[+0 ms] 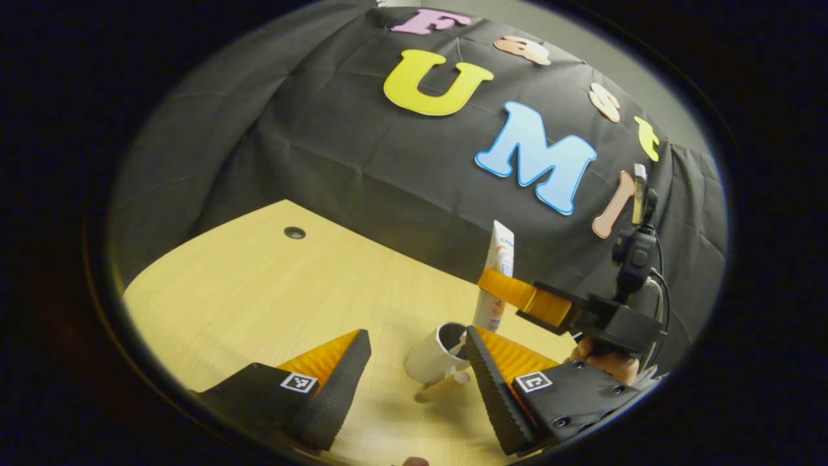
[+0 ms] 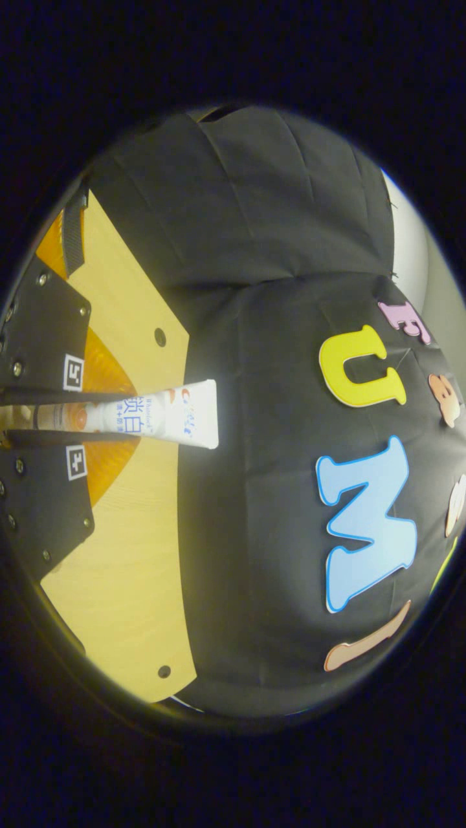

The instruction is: Put the toothbrush and toothpaste on the desktop into the cup, then pick up the cup and place it on the coaster on the desktop.

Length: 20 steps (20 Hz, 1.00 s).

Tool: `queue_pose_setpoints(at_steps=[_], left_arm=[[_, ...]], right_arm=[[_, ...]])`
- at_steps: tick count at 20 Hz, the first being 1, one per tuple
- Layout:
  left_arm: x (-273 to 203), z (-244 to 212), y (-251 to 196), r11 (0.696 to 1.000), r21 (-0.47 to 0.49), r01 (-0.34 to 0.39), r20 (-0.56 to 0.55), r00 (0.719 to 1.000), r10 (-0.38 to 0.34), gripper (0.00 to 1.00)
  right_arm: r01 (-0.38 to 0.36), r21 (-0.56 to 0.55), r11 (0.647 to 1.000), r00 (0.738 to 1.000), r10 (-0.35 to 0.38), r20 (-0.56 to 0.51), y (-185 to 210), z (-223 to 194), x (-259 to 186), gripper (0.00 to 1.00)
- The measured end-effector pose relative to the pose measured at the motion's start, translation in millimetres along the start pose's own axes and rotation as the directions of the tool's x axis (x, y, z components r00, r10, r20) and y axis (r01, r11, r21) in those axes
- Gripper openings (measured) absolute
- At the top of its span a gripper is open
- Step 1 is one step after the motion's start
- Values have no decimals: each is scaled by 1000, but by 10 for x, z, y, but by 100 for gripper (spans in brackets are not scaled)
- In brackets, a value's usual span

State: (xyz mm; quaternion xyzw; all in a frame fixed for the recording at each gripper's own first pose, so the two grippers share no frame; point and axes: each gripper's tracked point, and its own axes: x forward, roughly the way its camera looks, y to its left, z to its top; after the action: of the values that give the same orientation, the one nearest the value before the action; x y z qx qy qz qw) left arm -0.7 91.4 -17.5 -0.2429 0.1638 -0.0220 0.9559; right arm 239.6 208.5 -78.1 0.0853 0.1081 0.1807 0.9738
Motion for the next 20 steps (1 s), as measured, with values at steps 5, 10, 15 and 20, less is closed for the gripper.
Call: queue_pose_setpoints(at_steps=[5, 10, 15, 20], left_arm=[[-111, -198, 104, 1000, -14, -14, -40, 999, 13, 94], [-130, -234, 204, 999, -17, -34, -49, 998, 33, 95], [-120, -279, 241, 999, -26, -38, -59, 998, 36, 95], [-104, -313, 141, 1000, -6, -24, -68, 997, 23, 95]], right_arm=[[-7, -14, 1000, 1000, 6, -26, 34, -178, 217, 18], [-24, -33, 999, 997, 22, -69, 98, -332, 213, 26], [-40, -27, 999, 996, 38, -75, 122, -291, 107, 51], [-24, -20, 1000, 997, 22, -77, 66, -278, 27, 86]])
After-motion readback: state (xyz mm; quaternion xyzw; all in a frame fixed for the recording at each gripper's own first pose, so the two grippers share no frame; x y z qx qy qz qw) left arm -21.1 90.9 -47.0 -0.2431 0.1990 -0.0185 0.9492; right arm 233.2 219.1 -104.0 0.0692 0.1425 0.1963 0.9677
